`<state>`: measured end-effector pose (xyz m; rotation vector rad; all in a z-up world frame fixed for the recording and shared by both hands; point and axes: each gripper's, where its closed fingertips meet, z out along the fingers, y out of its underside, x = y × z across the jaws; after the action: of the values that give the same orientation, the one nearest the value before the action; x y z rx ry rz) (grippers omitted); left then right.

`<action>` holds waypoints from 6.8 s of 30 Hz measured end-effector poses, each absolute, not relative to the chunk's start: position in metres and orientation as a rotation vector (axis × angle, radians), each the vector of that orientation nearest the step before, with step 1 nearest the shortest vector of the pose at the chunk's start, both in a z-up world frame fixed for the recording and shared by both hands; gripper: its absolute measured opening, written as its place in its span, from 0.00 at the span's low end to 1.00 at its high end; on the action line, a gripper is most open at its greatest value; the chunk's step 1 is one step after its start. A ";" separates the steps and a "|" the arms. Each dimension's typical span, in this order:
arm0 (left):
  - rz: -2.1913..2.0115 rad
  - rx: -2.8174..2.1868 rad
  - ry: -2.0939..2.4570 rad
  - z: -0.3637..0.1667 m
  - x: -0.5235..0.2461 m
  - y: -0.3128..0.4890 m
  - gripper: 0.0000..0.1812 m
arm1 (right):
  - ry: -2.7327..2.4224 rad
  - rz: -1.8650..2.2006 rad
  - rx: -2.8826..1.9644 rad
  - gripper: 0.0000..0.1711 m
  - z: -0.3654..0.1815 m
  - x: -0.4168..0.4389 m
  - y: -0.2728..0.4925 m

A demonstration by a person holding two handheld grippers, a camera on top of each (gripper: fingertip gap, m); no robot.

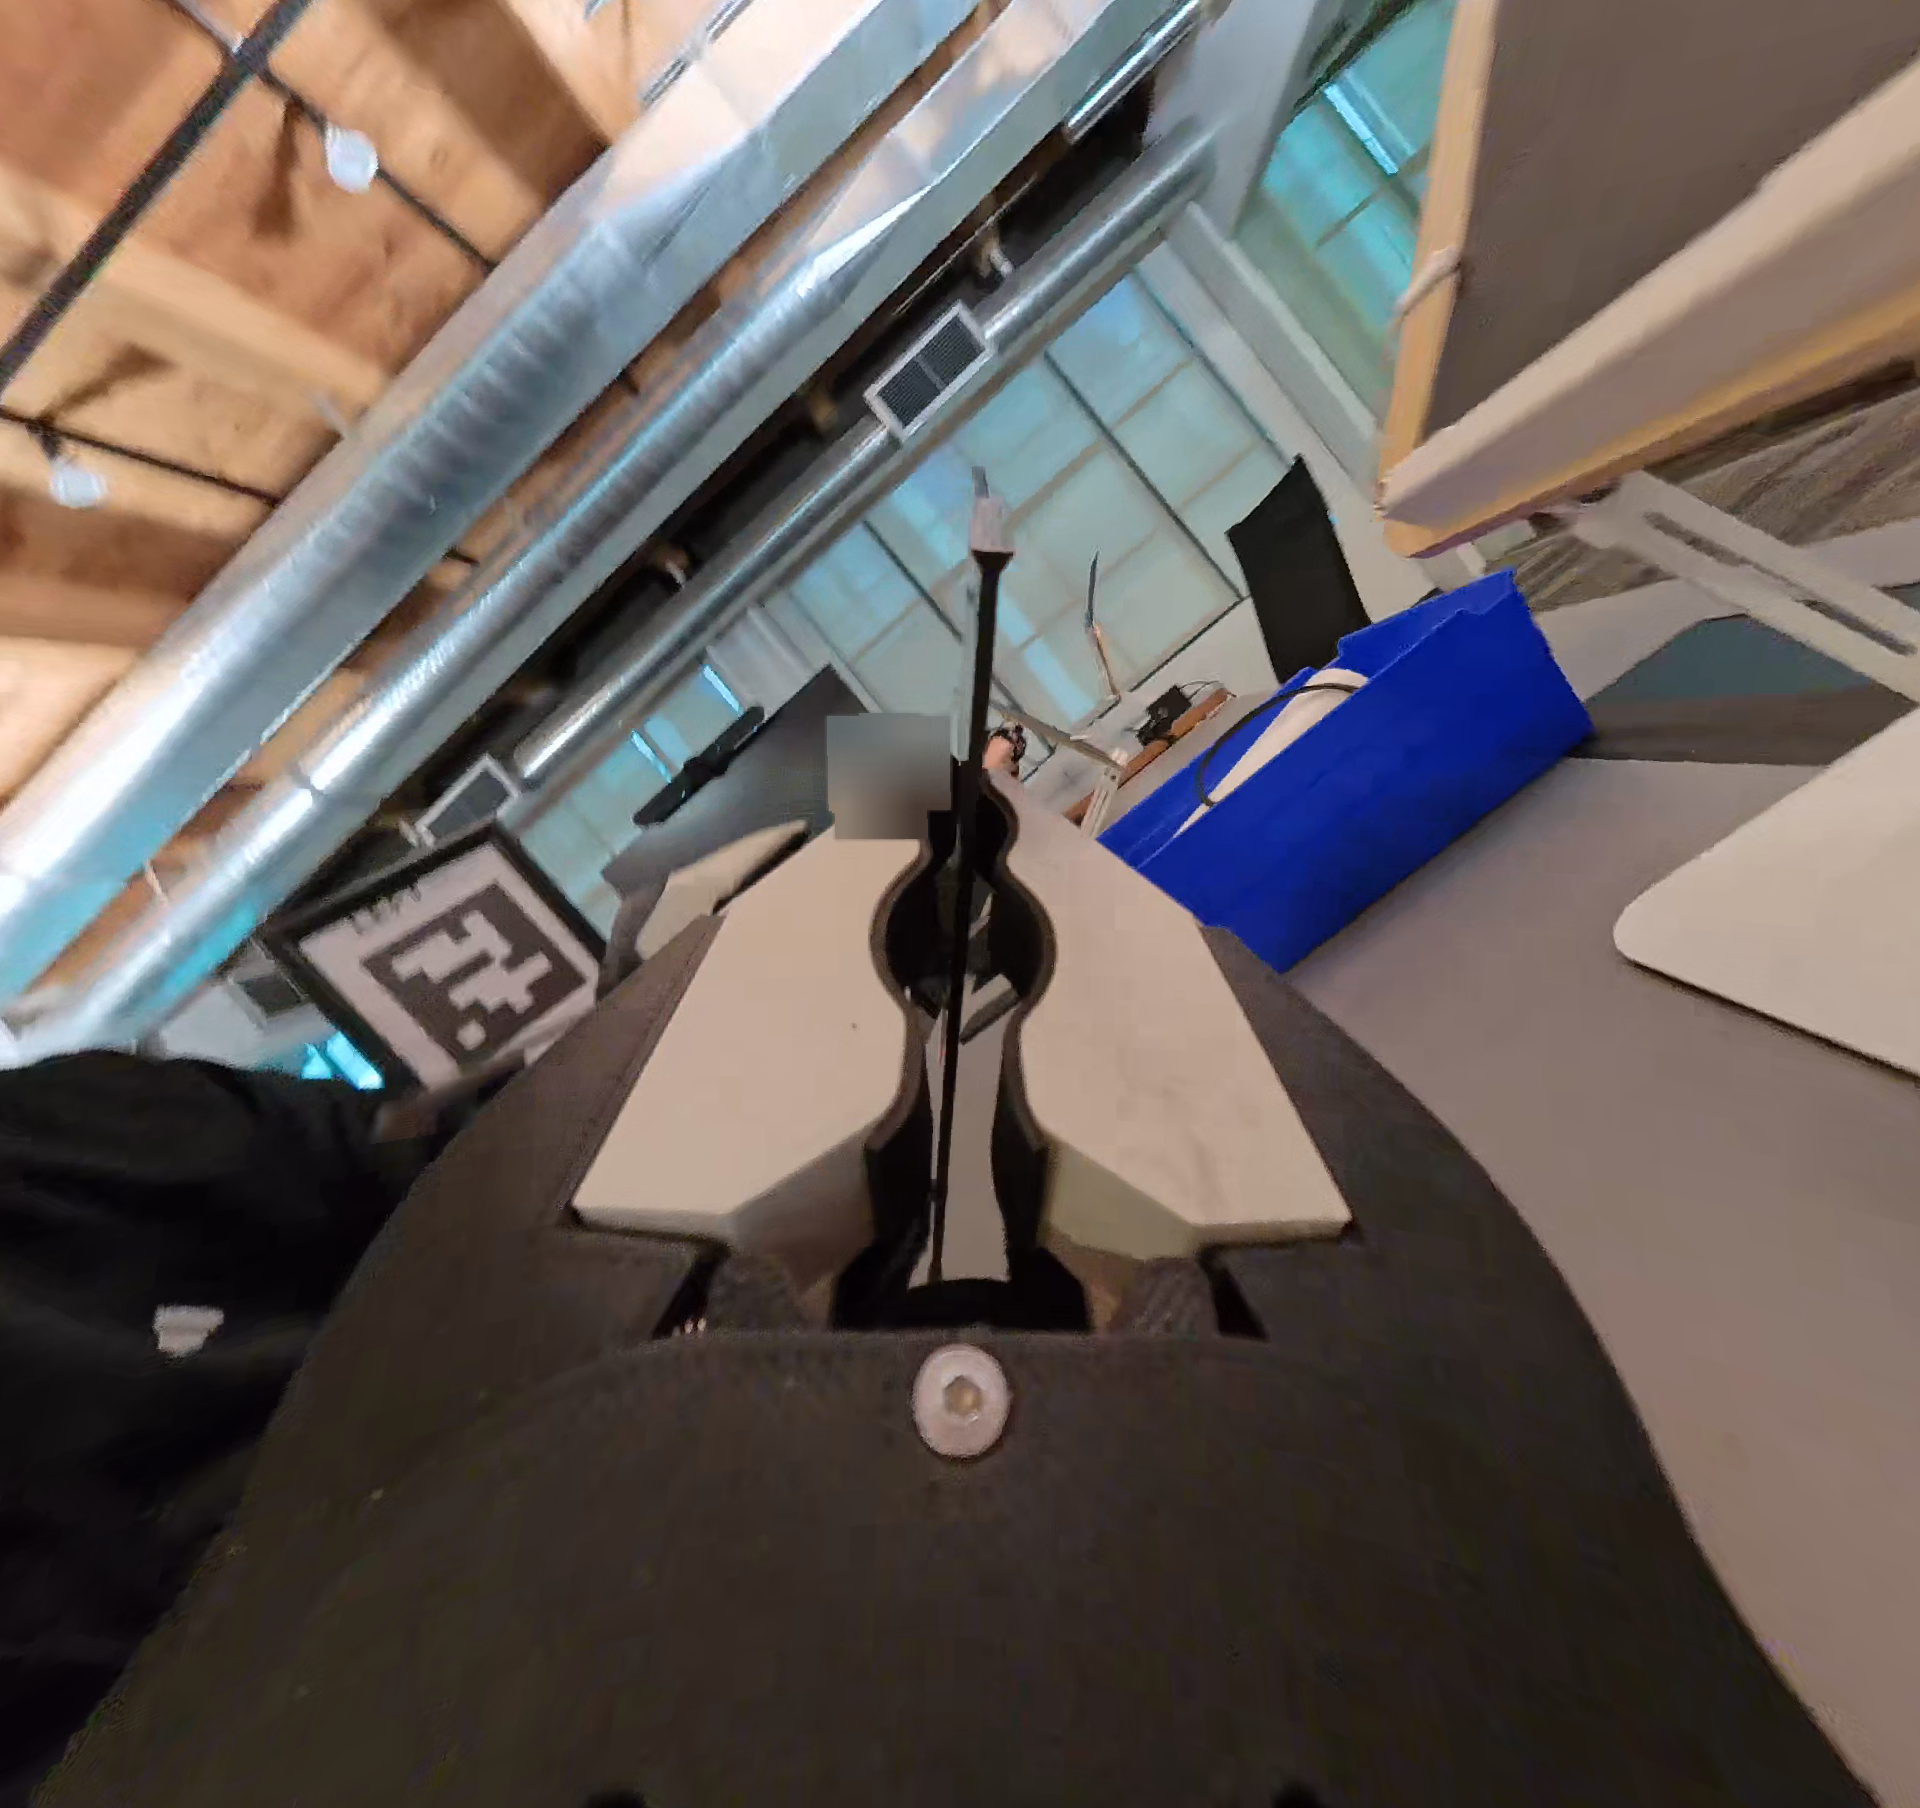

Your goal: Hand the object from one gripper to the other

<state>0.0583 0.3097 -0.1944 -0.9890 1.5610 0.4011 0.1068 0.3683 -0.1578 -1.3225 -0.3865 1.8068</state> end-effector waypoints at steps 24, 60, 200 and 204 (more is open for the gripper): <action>0.661 -0.777 1.559 -0.215 0.069 0.317 0.00 | -0.140 1.980 -1.538 0.23 -0.205 0.075 0.386; -1.329 -2.123 0.984 -0.129 -0.027 0.382 0.00 | -1.281 -0.487 -0.857 0.53 -0.220 0.029 0.362; 0.135 -1.647 1.247 -0.271 0.042 0.366 0.00 | -0.326 1.237 -1.243 0.57 -0.140 0.096 0.376; -0.090 -1.723 1.209 -0.266 0.038 0.363 0.00 | -0.358 1.250 -1.241 0.58 -0.143 0.096 0.377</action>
<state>0.0384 0.3635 -0.2656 -1.7226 1.2089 -0.0901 0.0962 0.3766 -0.1431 -1.2413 -0.3584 1.2502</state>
